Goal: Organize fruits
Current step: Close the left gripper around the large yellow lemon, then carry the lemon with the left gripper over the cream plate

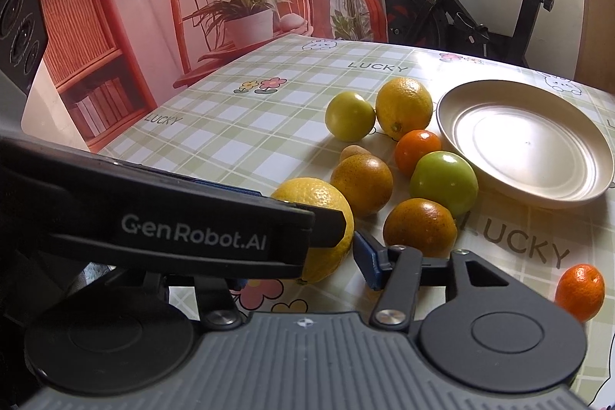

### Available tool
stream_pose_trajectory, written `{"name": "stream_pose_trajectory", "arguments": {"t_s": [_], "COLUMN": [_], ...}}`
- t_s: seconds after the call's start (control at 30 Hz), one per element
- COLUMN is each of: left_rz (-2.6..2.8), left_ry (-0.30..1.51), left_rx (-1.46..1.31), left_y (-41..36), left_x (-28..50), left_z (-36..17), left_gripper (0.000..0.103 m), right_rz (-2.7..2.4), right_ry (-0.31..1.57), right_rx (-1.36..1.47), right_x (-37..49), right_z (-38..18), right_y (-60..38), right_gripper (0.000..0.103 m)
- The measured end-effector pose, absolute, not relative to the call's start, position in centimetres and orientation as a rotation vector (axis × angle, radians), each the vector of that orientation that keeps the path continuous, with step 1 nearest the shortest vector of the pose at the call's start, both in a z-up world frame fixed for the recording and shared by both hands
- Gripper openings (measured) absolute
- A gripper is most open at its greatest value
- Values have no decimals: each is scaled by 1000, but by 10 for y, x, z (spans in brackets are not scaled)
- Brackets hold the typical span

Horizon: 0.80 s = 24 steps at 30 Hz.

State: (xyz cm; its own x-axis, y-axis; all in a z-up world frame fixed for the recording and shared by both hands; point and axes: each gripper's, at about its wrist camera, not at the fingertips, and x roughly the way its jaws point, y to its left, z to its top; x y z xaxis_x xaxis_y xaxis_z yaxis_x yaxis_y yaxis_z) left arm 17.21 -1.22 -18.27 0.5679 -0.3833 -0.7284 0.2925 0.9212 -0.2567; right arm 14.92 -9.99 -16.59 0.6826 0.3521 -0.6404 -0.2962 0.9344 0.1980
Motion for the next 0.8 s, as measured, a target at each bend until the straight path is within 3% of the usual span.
{"name": "stream_pose_trajectory", "arguments": {"t_s": [0.4,0.8], "left_rz": [-397,-451], "left_ry": [870,755], "left_rx": [-97,-27], "left_y": [-17,-35], "left_x": [166,170], "left_z": [-187,-144], "left_gripper": [61,61], "right_rz": [371,344], "right_ry": [704,576], "right_rx": [69,92], "right_x": [145,144], "right_z": [-164,-128], "right_y": [-98,-119], "right_gripper": [55,55]}}
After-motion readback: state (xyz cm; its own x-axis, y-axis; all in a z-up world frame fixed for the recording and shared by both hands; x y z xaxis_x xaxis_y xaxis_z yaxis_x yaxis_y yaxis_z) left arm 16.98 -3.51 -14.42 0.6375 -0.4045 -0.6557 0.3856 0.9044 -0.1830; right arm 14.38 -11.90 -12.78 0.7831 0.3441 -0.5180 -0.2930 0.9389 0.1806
